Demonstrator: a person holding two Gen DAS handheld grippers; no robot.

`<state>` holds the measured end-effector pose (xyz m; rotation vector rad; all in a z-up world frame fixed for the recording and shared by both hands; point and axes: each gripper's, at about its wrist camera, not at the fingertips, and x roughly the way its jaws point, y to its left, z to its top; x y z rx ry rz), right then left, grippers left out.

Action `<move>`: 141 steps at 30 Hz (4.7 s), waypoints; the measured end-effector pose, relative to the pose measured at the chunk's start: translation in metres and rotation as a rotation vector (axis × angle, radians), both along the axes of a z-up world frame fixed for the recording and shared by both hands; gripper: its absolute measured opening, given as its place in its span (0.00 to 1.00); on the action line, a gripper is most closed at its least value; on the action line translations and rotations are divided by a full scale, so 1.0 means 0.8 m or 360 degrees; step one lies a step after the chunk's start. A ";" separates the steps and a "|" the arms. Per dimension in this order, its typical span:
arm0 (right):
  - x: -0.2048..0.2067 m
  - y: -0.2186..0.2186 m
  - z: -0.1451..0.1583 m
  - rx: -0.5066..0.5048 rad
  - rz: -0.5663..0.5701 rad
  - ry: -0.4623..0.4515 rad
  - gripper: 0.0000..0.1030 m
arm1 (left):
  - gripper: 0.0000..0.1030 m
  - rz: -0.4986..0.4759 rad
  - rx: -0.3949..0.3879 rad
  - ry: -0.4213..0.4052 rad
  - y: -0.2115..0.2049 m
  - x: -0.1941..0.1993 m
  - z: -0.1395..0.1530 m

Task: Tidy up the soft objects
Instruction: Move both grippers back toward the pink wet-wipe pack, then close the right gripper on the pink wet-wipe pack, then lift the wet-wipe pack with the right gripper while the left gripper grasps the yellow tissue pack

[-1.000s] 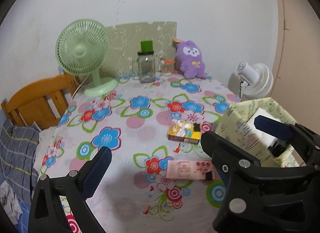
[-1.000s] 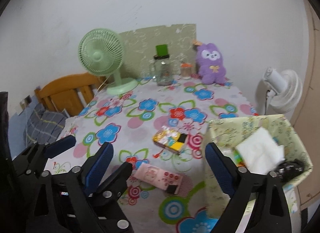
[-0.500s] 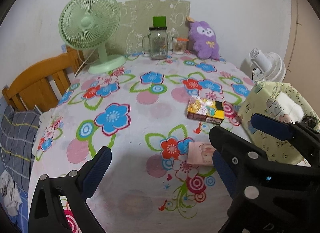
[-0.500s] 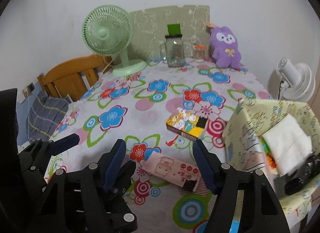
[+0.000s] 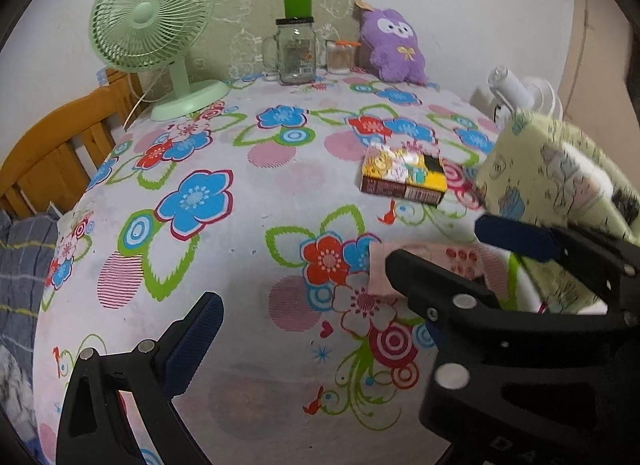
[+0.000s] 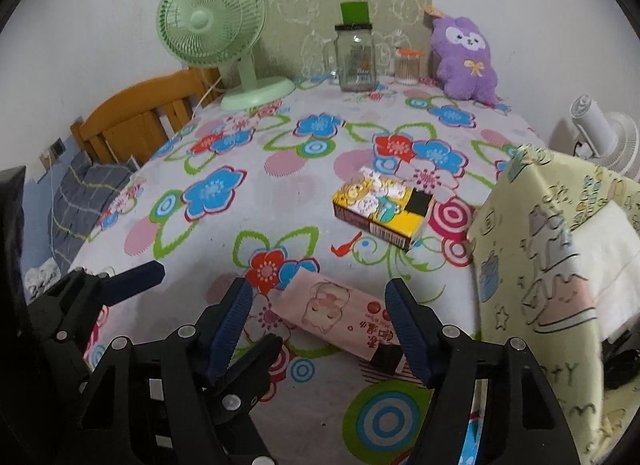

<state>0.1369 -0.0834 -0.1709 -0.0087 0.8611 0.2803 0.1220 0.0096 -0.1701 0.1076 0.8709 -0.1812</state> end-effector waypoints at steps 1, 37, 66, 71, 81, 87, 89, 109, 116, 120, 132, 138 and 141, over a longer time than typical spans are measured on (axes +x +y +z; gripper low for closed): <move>0.002 0.001 -0.005 -0.0011 0.0023 0.0016 0.70 | 0.98 -0.0010 0.0024 0.0000 -0.002 -0.001 -0.003; 0.008 -0.010 -0.036 -0.0112 0.0063 0.0209 0.54 | 0.98 0.0003 0.0084 0.0072 -0.005 -0.002 -0.029; 0.025 -0.032 0.009 -0.0088 -0.0229 0.0101 0.42 | 0.98 -0.0218 0.0186 -0.0083 -0.043 0.062 -0.004; 0.032 -0.034 0.023 -0.0104 -0.0272 0.0064 0.42 | 0.98 -0.0232 0.0063 -0.0071 -0.045 0.077 0.009; 0.071 -0.030 0.050 -0.0134 -0.0270 0.0005 0.42 | 0.98 -0.0194 0.0036 -0.0131 -0.044 0.094 0.046; 0.098 -0.040 0.066 -0.0161 -0.0240 0.0006 0.42 | 0.98 -0.0187 0.0044 -0.0133 -0.054 0.109 0.055; 0.106 -0.047 0.065 -0.0169 -0.0245 0.0027 0.42 | 0.98 -0.0189 0.0050 -0.0123 -0.061 0.115 0.054; 0.139 -0.081 0.047 -0.0333 -0.0339 0.0143 0.42 | 0.98 -0.0176 -0.0035 0.0166 -0.092 0.170 -0.009; 0.142 -0.076 0.042 -0.0378 -0.0339 0.0152 0.42 | 0.75 -0.0220 -0.0134 0.0221 -0.089 0.172 -0.012; 0.142 -0.075 0.041 -0.0382 -0.0335 0.0153 0.42 | 0.65 -0.0245 -0.0157 0.0231 -0.089 0.168 -0.010; 0.140 -0.072 0.039 -0.0395 -0.0312 0.0161 0.42 | 0.86 -0.0259 -0.0130 0.0212 -0.091 0.158 -0.014; 0.138 -0.075 0.037 -0.0427 -0.0301 0.0166 0.42 | 0.85 -0.0258 -0.0108 0.0174 -0.095 0.158 -0.017; 0.137 -0.073 0.036 -0.0441 -0.0295 0.0165 0.42 | 0.73 -0.0233 -0.0093 0.0190 -0.094 0.162 -0.022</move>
